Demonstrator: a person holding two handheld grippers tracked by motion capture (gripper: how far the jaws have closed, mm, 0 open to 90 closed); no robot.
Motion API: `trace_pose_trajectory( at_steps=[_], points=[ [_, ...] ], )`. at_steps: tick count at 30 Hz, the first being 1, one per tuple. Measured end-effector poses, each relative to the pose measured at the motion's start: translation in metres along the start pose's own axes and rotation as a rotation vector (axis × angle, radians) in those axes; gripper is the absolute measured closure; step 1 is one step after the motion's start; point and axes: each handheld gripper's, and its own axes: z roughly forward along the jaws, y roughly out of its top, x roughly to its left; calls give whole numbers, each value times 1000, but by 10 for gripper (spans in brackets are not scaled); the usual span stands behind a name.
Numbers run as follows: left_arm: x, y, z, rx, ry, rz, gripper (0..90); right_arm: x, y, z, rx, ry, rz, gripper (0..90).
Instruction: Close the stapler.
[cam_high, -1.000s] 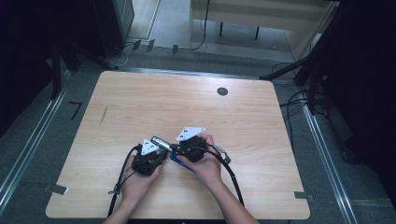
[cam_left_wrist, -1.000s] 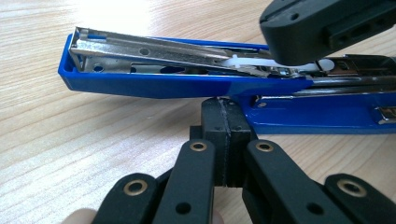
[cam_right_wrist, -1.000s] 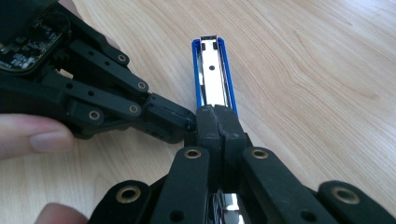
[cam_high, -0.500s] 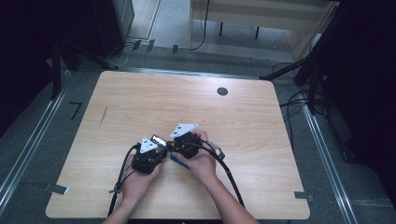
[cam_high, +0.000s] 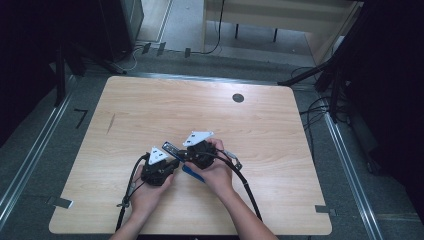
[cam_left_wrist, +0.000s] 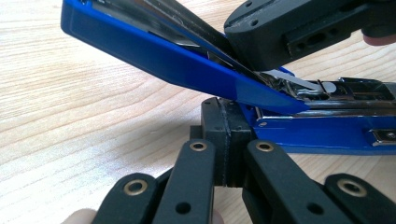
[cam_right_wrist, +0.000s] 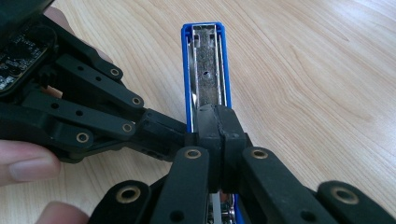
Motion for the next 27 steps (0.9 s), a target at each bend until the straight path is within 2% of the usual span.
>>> trace_pose_trajectory(
  at_steps=[9, 13, 17, 20, 27],
  points=[
    [-14, -6, -4, -10, -44, 24, 900, 1, 0, -4, -9, -1, 3, 900],
    [-18, -7, -2, 4, -40, 54, 900, 1, -1, -8, -19, -4, 5, 900],
    [-20, -8, -2, -7, -36, 56, 900, 1, -1, -11, -28, -4, 7, 900],
    [-24, -8, -2, -18, -26, 77, 900, 1, -2, -14, -37, -5, 11, 900],
    [-32, -8, 1, -20, -46, 90, 900, 3, -1, -19, -53, -12, 6, 900]
  ],
)
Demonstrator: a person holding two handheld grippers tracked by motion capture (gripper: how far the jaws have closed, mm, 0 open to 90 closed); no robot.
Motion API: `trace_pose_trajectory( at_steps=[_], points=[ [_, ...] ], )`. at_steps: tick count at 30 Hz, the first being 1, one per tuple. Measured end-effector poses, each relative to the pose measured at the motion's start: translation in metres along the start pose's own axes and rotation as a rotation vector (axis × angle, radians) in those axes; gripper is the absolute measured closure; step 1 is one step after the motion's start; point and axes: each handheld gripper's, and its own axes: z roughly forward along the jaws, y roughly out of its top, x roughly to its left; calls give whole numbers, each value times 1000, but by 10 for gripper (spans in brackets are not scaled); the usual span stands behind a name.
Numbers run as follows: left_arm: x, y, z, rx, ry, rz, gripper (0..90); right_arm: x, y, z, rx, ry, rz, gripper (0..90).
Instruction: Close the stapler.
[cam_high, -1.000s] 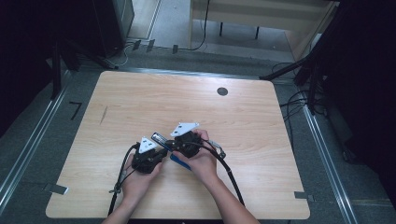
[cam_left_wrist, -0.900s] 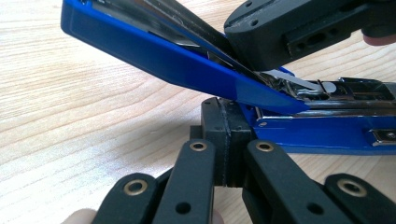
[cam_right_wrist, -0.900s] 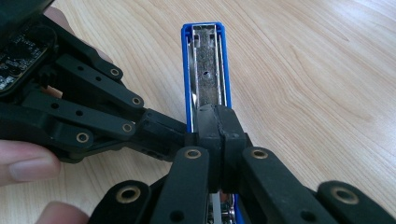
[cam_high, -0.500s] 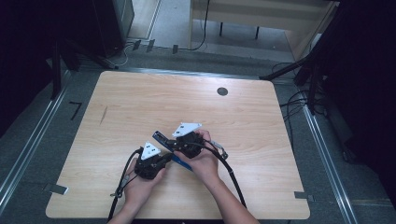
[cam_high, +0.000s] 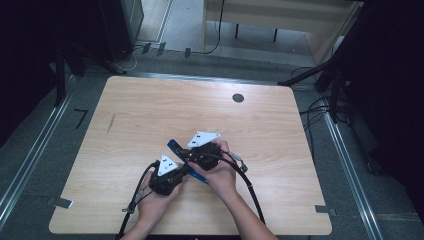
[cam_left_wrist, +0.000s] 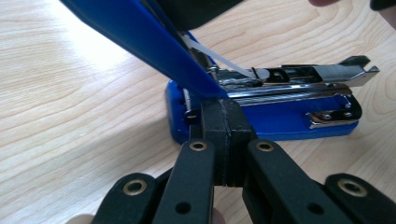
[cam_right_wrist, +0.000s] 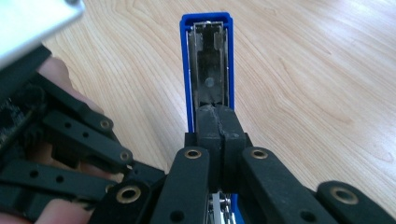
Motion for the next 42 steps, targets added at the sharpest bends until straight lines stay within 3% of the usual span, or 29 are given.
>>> trace_pose_trajectory(
  at_steps=[22, 42],
  points=[
    [-12, 2, 6, 32, -20, 40, 900, -1, -6, -20, -34, -12, 1, 900],
    [-12, 2, 7, 38, -34, 53, 900, -3, -19, -37, -46, -14, 20, 900]
  ],
)
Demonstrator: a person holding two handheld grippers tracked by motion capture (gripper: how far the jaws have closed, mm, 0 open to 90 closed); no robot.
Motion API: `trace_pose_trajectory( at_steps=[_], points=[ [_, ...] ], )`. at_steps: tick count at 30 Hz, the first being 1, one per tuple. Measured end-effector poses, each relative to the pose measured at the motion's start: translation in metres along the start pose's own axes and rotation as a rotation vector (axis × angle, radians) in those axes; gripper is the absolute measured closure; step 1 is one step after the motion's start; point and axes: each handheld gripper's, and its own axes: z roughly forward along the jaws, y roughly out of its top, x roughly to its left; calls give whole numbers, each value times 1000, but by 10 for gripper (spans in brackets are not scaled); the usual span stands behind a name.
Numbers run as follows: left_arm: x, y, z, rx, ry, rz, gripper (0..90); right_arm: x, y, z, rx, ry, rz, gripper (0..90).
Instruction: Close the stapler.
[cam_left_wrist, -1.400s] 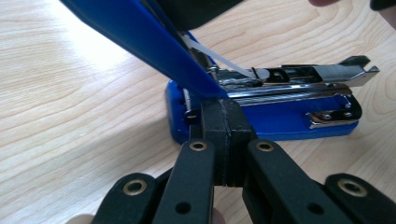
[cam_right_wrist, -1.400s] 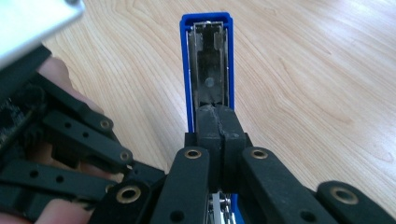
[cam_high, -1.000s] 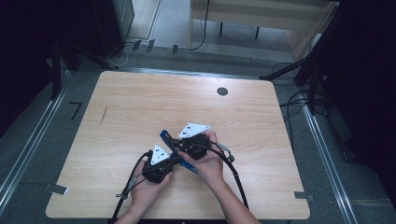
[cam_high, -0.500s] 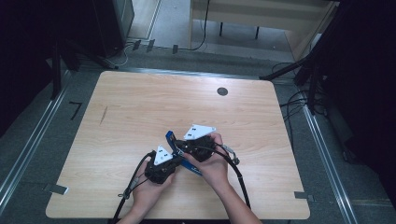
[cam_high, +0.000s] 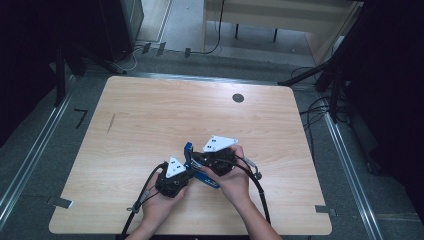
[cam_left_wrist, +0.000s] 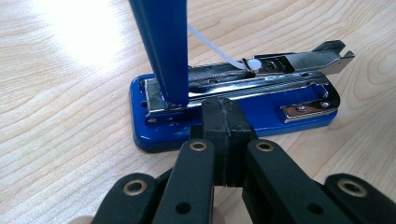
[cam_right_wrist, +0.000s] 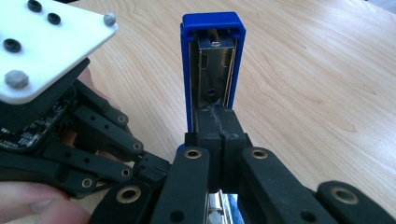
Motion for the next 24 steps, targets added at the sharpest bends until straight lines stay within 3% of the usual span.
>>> trace_pose_trajectory(
  at_steps=[15, 24],
  points=[
    [0, 0, 0, 2, -9, -2, 900, -1, -6, -5, -9, 8, 16, 900],
    [0, 0, 0, 2, -11, -4, 900, -10, -3, -16, -24, -10, 41, 900]
  ],
)
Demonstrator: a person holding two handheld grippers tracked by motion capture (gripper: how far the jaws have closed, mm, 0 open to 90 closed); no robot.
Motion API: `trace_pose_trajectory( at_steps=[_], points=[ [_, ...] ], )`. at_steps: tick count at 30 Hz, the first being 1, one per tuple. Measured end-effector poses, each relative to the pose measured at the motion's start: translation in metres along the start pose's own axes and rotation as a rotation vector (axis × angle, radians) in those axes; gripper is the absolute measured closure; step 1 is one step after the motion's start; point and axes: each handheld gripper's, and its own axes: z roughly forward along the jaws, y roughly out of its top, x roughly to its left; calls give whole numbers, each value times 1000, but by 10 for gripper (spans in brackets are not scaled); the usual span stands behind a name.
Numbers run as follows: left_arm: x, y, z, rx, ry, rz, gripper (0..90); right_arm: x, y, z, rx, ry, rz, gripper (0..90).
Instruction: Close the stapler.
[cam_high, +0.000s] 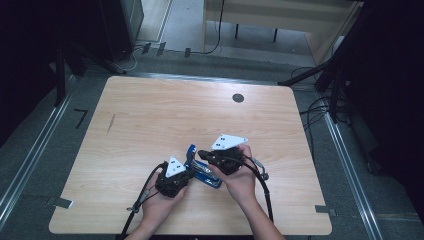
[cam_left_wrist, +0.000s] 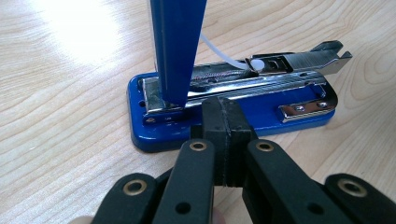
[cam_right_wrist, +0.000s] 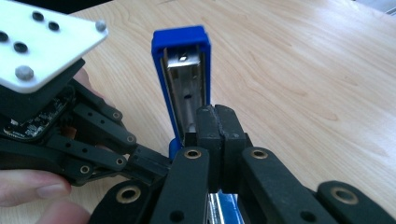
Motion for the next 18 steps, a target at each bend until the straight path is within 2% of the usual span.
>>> trace_pose_trajectory(
  at_steps=[13, 18],
  points=[
    [0, 0, 0, 0, 0, 2, 900, -5, 23, -5, -43, -18, 10, 900],
    [0, 0, 0, -1, 1, 3, 900, -3, 35, -4, -56, -23, -6, 900]
  ],
)
